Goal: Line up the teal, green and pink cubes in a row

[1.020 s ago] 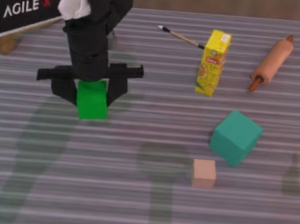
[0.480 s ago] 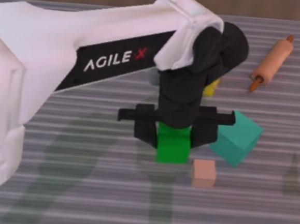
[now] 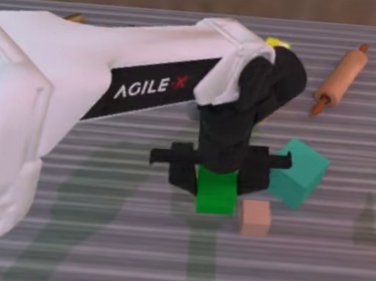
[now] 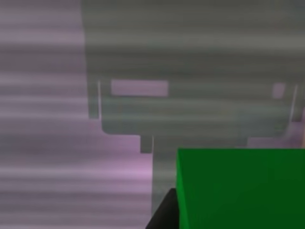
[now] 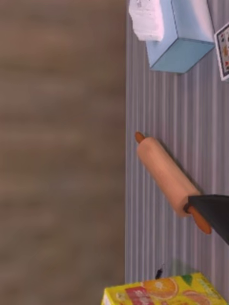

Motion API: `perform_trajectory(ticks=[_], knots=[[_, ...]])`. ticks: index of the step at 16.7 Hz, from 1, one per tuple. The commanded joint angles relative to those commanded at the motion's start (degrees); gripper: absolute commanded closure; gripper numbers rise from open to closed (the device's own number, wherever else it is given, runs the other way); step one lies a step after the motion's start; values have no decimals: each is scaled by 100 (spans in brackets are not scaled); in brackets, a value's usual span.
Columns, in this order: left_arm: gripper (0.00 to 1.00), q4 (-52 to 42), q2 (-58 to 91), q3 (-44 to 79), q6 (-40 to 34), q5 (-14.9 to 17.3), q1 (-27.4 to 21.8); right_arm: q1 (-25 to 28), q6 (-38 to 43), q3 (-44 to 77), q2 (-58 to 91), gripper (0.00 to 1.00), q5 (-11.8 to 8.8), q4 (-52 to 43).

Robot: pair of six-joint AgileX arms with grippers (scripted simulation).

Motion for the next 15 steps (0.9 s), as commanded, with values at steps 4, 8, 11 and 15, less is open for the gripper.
perform_trajectory(ticks=[4, 8, 11, 15], knots=[[100, 731, 187, -547, -27, -9, 2, 0, 0, 0, 0, 0, 0, 0], [100, 813, 214, -619, -32, -9, 3, 0, 0, 0, 0, 0, 0, 0], [85, 813, 214, -619, -32, -9, 3, 0, 0, 0, 0, 0, 0, 0], [55, 813, 214, -619, -32, -9, 3, 0, 0, 0, 0, 0, 0, 0]])
